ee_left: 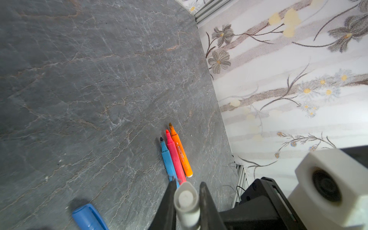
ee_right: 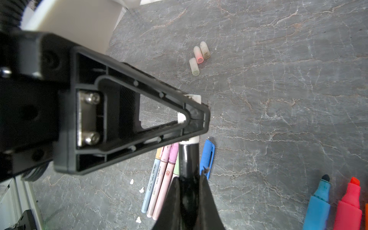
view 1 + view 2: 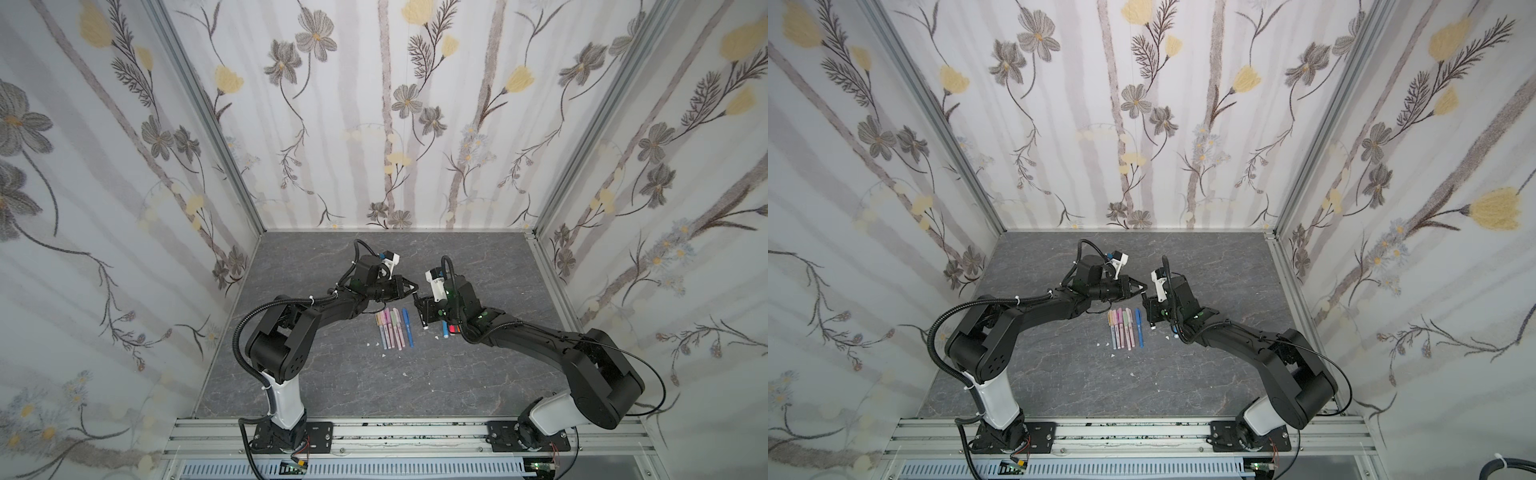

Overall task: Remove pen caps from pens
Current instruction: Open the pen cap on the pen.

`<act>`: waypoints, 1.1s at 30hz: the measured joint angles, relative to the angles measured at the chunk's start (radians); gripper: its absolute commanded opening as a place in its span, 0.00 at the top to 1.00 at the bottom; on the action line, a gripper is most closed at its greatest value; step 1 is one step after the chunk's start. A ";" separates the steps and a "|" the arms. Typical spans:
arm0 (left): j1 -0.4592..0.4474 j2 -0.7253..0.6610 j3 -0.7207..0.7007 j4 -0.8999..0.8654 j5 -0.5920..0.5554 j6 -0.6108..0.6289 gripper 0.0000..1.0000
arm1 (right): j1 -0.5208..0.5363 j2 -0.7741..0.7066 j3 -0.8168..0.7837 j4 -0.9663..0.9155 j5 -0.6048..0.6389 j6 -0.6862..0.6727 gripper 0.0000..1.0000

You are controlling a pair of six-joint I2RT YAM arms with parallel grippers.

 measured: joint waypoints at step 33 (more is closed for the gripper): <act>-0.002 -0.023 -0.022 0.079 0.010 -0.058 1.00 | 0.000 0.027 -0.143 0.323 -0.024 0.041 0.93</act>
